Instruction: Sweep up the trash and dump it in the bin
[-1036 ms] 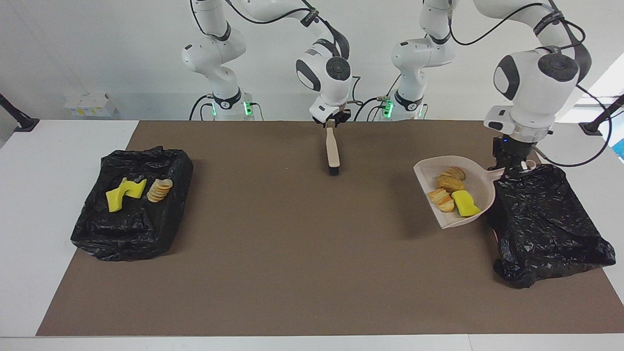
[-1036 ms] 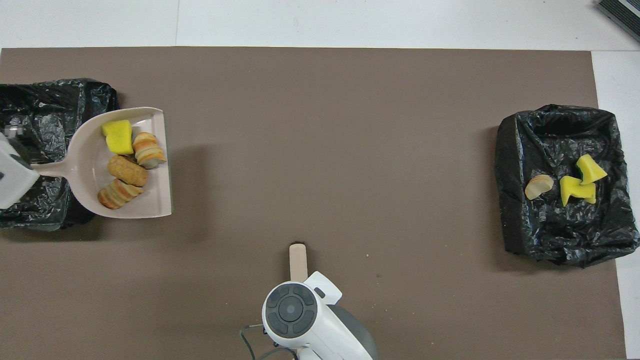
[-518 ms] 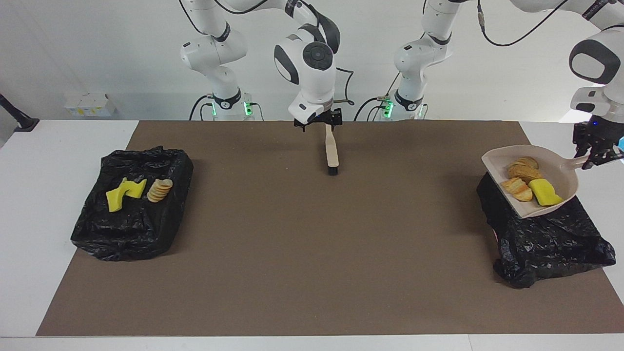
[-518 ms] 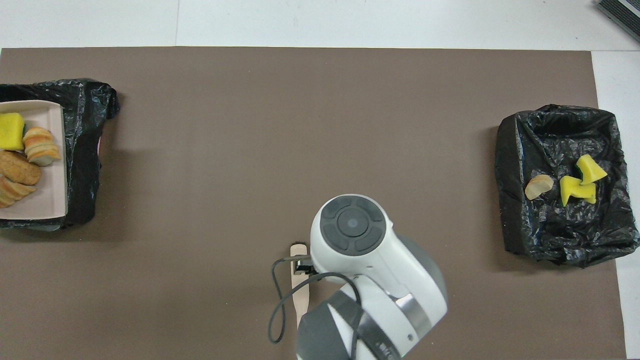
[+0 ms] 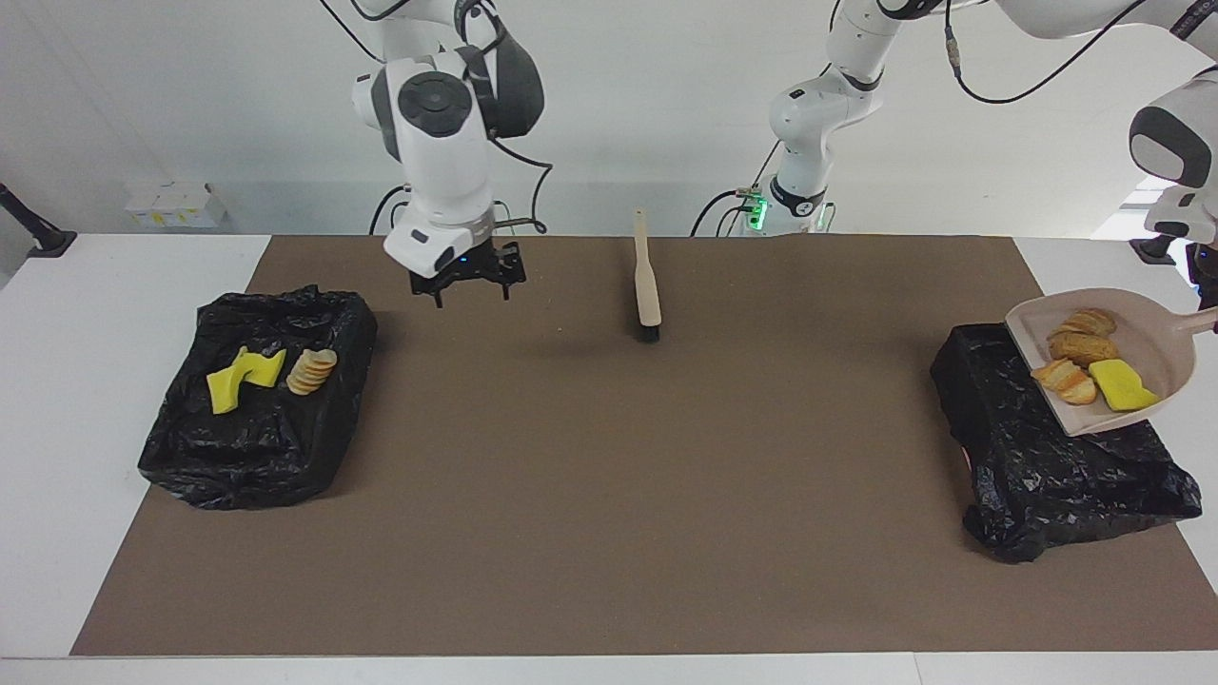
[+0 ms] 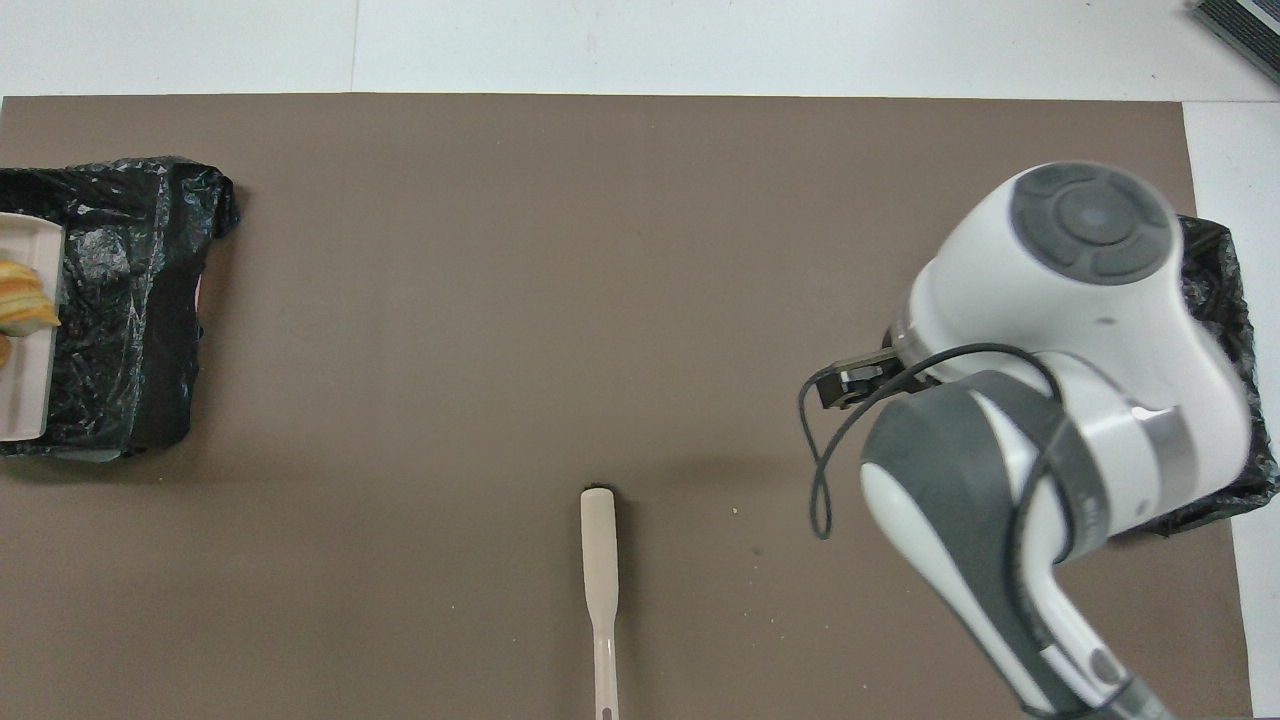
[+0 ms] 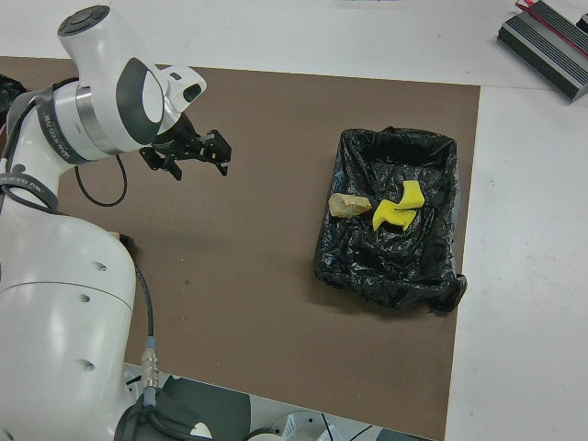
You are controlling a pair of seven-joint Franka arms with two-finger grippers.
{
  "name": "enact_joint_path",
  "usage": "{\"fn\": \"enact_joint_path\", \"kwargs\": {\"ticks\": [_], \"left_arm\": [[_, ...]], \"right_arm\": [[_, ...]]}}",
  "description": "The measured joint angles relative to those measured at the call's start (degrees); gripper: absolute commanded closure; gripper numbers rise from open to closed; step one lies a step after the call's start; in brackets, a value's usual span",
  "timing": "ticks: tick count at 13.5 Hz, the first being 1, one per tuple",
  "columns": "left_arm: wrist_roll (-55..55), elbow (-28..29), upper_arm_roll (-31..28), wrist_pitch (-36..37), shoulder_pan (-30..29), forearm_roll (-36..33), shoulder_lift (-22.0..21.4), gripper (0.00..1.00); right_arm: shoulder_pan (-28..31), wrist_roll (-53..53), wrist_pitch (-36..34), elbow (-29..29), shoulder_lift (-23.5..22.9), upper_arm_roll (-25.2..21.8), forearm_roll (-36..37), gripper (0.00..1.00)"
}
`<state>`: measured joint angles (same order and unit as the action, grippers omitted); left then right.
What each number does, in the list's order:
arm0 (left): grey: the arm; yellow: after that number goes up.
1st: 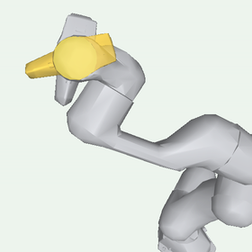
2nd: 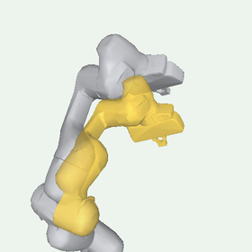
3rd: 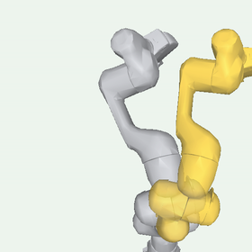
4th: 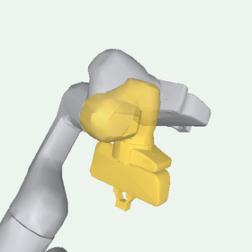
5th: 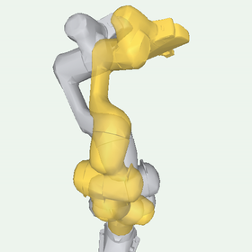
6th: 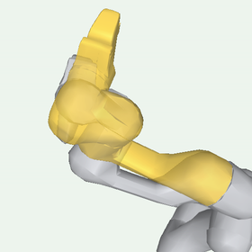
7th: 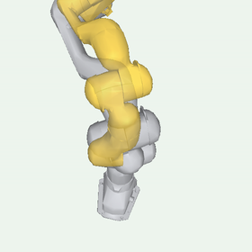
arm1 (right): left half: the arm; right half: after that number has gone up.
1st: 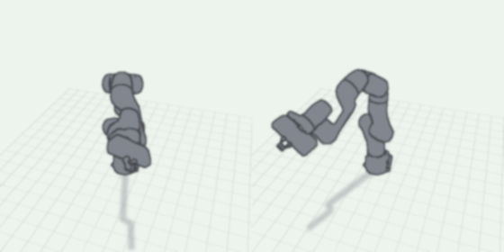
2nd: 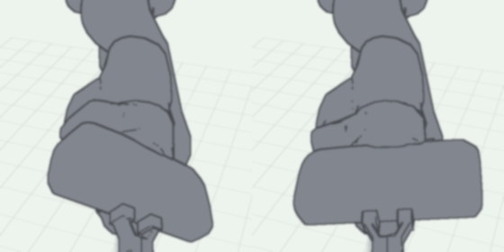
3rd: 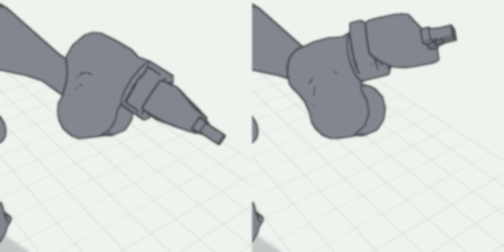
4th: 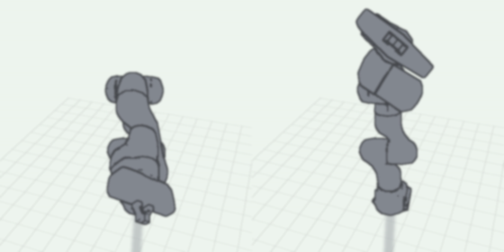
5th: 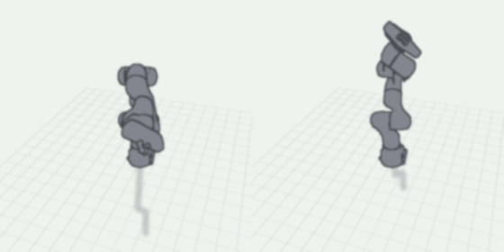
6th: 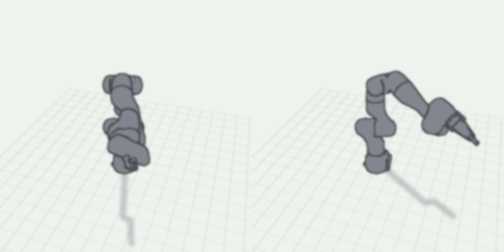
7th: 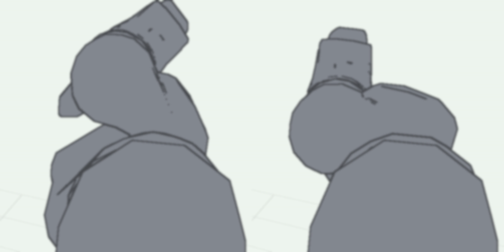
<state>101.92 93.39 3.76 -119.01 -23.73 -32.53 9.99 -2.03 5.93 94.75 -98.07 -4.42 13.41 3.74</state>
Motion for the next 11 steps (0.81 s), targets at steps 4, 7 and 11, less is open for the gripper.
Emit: {"fn": "enact_joint_path", "kwargs": {"ticks": [4, 7, 11], "left_arm": [[-10.2, -0.3, 0.8, -0.6, 1.3, -14.1, 0.4, 1.0], [-15.8, -0.3, 0.8, -0.1, 3.9, -23.7, 0.6, 1.0], [-21.2, -0.8, 0.8, 8.1, 8.4, -35.8, 0.6, 1.0]], "right_arm": [[5.4, -2.0, -3.4, 4.7, 0.9, -5.9, 0.0, 0.0], [4.1, -3.3, -5.5, 7.9, 1.0, -13.2, -0.1, 0.0], [2.1, -3.9, -7.2, 9.7, 3.0, -18.1, -2.9, 0.0]]}}
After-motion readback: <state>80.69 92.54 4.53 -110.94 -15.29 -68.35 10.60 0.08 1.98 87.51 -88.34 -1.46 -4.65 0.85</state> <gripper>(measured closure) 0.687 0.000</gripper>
